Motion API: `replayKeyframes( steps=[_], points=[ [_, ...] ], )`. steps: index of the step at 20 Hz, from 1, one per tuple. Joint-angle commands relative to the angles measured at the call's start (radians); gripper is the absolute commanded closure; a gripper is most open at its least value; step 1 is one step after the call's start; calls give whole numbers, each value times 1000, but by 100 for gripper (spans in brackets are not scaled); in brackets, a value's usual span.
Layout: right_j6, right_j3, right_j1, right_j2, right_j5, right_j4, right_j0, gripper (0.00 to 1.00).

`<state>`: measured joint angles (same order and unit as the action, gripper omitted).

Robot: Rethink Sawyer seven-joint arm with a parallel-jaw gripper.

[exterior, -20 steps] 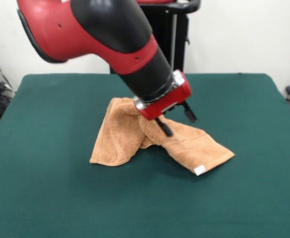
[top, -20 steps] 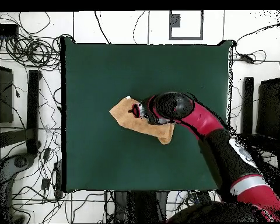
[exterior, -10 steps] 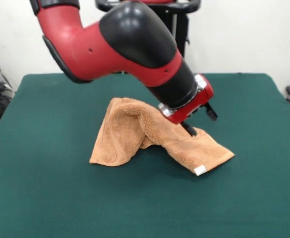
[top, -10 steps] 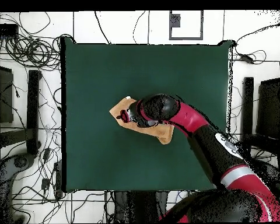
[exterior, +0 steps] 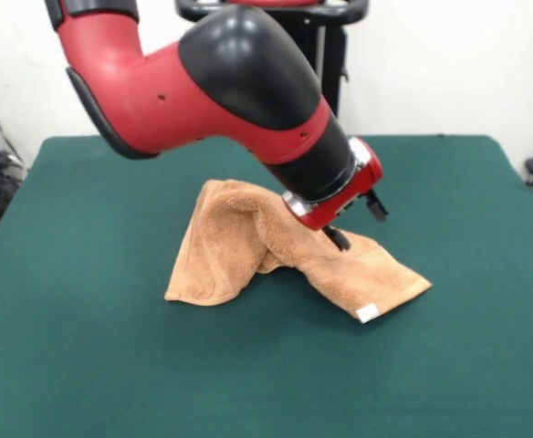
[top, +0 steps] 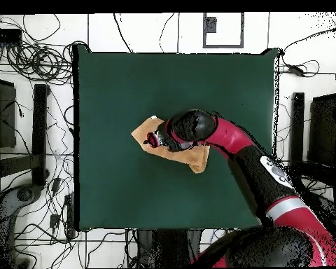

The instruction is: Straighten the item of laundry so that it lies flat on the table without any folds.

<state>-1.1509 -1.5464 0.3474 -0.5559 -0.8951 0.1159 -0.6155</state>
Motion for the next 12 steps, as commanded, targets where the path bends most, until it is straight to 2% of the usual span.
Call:
replayKeyframes(
  steps=[1,9,12],
  points=[
    [142,151,42,-82,-260,10,-17,0],
    [131,161,34,-98,-291,14,-35,0],
    [122,158,30,-98,-264,26,-35,0]
  ],
)
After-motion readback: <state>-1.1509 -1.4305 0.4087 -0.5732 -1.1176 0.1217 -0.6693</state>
